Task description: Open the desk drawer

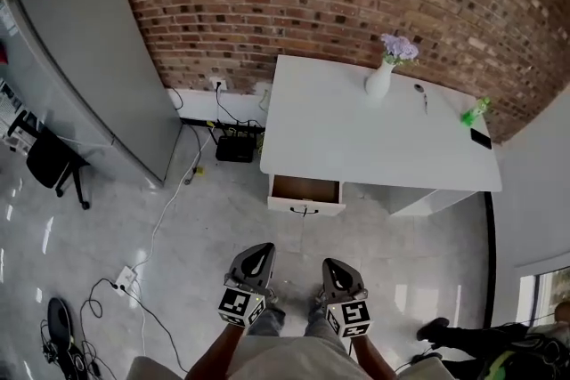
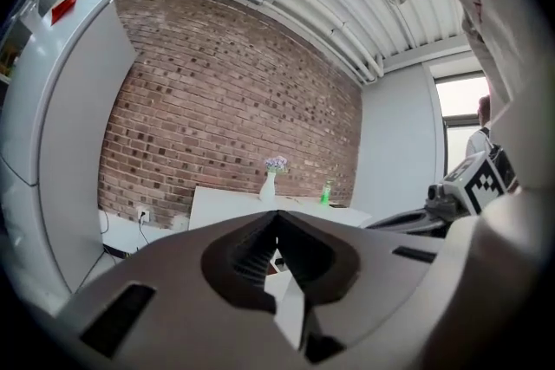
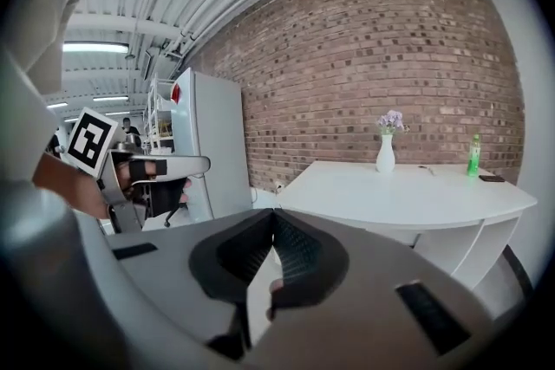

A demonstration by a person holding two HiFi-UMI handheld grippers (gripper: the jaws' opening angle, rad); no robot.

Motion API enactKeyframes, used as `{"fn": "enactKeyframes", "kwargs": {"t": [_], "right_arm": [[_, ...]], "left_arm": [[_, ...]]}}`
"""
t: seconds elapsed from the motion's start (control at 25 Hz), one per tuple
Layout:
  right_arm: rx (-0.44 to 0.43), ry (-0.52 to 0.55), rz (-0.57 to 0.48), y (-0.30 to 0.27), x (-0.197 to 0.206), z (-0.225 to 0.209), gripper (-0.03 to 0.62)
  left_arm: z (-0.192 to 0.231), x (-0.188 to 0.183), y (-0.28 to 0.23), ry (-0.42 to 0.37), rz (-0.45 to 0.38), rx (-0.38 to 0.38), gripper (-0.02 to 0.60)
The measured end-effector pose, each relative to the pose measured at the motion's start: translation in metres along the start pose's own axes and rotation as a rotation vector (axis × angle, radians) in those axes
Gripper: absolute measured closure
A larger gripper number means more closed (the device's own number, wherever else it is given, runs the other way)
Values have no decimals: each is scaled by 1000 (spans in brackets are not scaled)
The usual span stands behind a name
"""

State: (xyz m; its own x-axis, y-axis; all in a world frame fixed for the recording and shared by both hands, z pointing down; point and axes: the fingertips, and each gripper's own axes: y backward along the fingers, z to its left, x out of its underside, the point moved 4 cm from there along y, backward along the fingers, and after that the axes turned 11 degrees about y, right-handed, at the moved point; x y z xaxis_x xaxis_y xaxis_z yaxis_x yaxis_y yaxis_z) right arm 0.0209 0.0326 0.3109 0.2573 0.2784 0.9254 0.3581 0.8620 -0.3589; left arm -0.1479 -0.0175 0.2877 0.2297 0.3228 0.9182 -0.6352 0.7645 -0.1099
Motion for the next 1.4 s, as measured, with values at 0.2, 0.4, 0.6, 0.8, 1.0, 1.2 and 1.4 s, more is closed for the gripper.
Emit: {"fn": "enactKeyframes", "kwargs": {"t": [0.2, 0.4, 0.6, 0.8, 1.0, 1.2, 1.4], "right_arm": [[13, -2, -48, 14, -27, 17, 577], [0, -18, -77, 43, -32, 24, 577], [16, 25, -94, 82, -27, 21, 577], [43, 39, -108, 121, -16, 0, 577], [64, 33, -120, 150, -3, -4, 579], [55, 35, -137, 172, 0, 1, 577], [55, 42, -156, 185, -1, 2, 578]], "left_arm": [[-23, -9, 23, -46, 14, 58, 569], [-57, -16, 42, -64, -16, 58, 569], [-87, -17, 59, -64, -60, 33, 569], [-124, -7, 60, -75, -60, 20, 569], [-153, 8, 71, -75, -63, 8, 569], [-172, 21, 85, -83, -62, 4, 569], [-182, 26, 95, -108, -73, -18, 569]]}}
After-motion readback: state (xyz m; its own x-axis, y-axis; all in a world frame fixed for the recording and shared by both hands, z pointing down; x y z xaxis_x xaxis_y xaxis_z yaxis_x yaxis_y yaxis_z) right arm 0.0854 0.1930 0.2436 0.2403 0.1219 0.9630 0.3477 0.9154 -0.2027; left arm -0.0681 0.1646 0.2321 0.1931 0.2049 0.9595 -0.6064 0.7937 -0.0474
